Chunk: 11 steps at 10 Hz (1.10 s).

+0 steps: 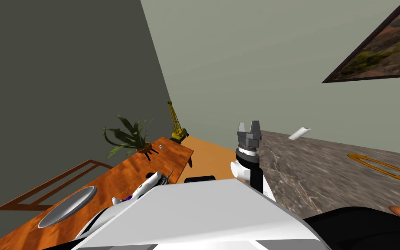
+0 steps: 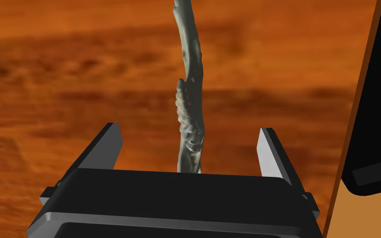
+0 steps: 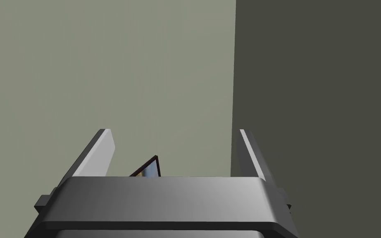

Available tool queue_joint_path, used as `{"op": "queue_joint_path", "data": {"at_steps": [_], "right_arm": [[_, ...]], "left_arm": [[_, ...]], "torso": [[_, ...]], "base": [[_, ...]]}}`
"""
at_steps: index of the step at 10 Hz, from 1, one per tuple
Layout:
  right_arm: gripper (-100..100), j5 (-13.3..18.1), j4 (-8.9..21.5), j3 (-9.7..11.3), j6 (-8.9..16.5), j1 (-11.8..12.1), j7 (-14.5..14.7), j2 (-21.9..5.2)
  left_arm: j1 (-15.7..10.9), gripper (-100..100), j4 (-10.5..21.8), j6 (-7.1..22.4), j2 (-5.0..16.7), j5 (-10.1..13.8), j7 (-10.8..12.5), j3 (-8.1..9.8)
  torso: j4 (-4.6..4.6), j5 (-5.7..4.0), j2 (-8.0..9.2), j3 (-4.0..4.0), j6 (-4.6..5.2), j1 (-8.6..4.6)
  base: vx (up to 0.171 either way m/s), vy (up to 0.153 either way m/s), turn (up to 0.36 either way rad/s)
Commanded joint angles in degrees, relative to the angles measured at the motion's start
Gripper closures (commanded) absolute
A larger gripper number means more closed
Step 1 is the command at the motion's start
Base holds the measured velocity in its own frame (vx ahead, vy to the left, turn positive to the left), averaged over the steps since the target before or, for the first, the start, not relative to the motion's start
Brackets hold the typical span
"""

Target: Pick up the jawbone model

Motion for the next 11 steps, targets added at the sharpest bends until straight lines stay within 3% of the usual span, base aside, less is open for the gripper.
{"op": "queue_joint_path", "data": {"at_steps": [1, 3, 4, 5, 6, 9, 11], "right_arm": [[0, 0.0, 0.0, 0.0, 0.0, 0.0, 0.0, 0.0], [0, 0.0, 0.0, 0.0, 0.0, 0.0, 0.0, 0.0], [0, 0.0, 0.0, 0.0, 0.0, 0.0, 0.0, 0.0], [0, 0.0, 0.0, 0.0, 0.0, 0.0, 0.0, 0.0], [0, 0.0, 0.0, 0.0, 0.0, 0.0, 0.0, 0.0], [0, 0.0, 0.0, 0.0, 0.0, 0.0, 0.0, 0.0], [0, 0.0, 0.0, 0.0, 0.0, 0.0, 0.0, 0.0]], "left_arm": [[-1.0, -100, 2.1, -1.1, -0.4, 0.5, -0.2, -0.52], [-1.0, -100, 2.1, -1.1, -0.4, 0.5, -0.2, -0.52], [-0.5, -100, 0.0, -1.5, -2.6, -2.3, 3.1, -3.44], [-0.5, -100, 3.5, -1.5, -2.6, -1.8, 1.6, -3.72], [-0.3, -100, -1.1, -1.7, -3.7, -3.7, 4.8, -5.33], [0.4, -100, -4.4, -2.2, -7.1, -7.8, 9.6, -10.14], [-0.3, -100, -2.9, -2.7, -6.9, -7.2, 8.9, -9.78]], "torso": [[0.0, 0.0, 0.0, 0.0, 0.0, 0.0], [0.01, -0.02, 0.05, 0.03, 0.05, -0.13], [0.02, -0.04, 0.1, 0.05, 0.04, -0.21], [-0.01, -0.02, -0.03, -0.02, 0.0, -0.11], [-0.02, 0.0, -0.03, -0.03, 0.01, -0.06], [-0.02, 0.01, -0.1, -0.06, 0.02, 0.05], [-0.02, 0.0, -0.06, -0.04, 0.04, -0.02]], "base": [[0.036, 0.052, 0.04], [0.012, 0.007, -0.027], [0.049, 0.036, 0.307], [0.062, 0.049, 0.154], [0.043, 0.073, 0.143], [0.064, 0.073, 0.218], [0.037, 0.031, 0.038]]}}
